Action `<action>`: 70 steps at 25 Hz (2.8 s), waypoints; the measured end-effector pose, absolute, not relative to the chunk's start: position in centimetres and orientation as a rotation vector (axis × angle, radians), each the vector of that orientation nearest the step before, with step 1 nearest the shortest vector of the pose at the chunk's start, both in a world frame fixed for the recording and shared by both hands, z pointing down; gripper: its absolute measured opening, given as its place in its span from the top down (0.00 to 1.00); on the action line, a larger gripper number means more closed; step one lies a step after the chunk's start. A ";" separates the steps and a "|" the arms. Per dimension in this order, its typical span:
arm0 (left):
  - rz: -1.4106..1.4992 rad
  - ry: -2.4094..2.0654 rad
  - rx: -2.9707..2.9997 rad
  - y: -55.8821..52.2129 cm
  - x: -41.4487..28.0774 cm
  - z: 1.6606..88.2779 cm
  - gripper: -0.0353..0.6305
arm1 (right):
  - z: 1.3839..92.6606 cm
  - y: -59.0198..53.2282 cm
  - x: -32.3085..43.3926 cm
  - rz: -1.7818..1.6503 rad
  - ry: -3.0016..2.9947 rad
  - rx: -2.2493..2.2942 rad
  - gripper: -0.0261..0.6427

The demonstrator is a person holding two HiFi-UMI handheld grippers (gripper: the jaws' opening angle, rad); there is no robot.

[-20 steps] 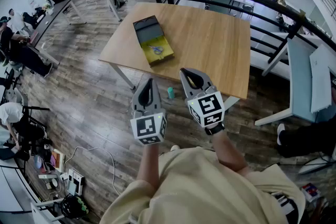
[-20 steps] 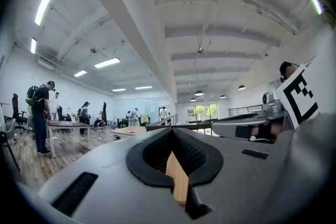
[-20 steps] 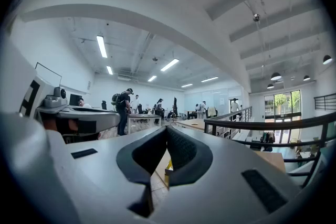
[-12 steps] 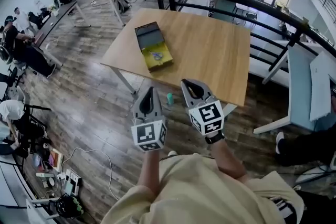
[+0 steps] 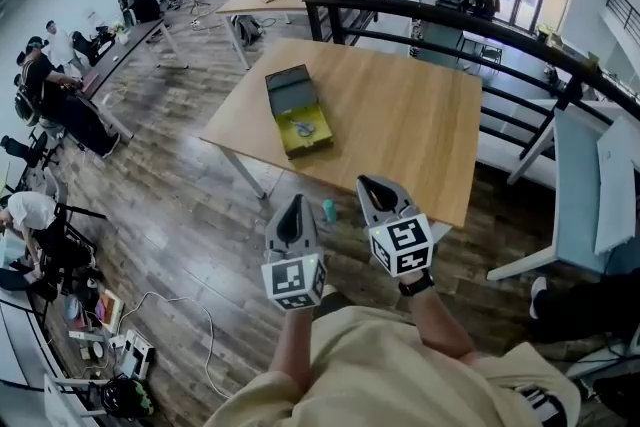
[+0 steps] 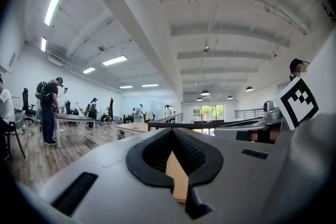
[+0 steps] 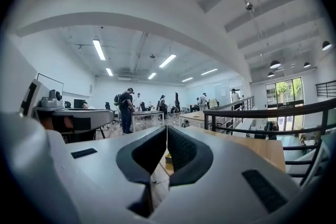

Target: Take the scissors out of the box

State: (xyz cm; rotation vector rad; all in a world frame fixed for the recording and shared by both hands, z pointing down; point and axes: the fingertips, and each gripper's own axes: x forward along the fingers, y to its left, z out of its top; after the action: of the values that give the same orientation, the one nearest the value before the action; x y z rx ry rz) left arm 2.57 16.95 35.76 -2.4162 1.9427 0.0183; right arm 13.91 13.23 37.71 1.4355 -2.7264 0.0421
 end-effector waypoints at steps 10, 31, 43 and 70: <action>0.020 1.908 -2.453 9.6 1.3 36.8 0.93 | 38.8 7.2 11.1 0.051 -2.739 1.414 0.94; 0.045 1.855 -2.550 -16.0 -10.3 38.2 0.93 | 41.1 -17.6 -1.6 0.018 -2.578 1.366 0.94; -0.016 1.875 -2.662 -24.3 -10.6 43.2 0.93 | 46.7 -25.1 -3.6 0.140 -2.513 1.218 0.94; -0.188 2.036 -2.777 -31.8 -12.0 55.3 0.93 | 69.5 -32.5 -5.8 0.469 -2.095 0.725 0.77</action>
State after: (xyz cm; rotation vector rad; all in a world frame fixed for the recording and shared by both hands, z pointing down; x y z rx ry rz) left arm -12.00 -31.83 55.31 -2.7766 2.0358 -0.1881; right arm -5.80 -32.51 69.50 0.7254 -2.0952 0.4685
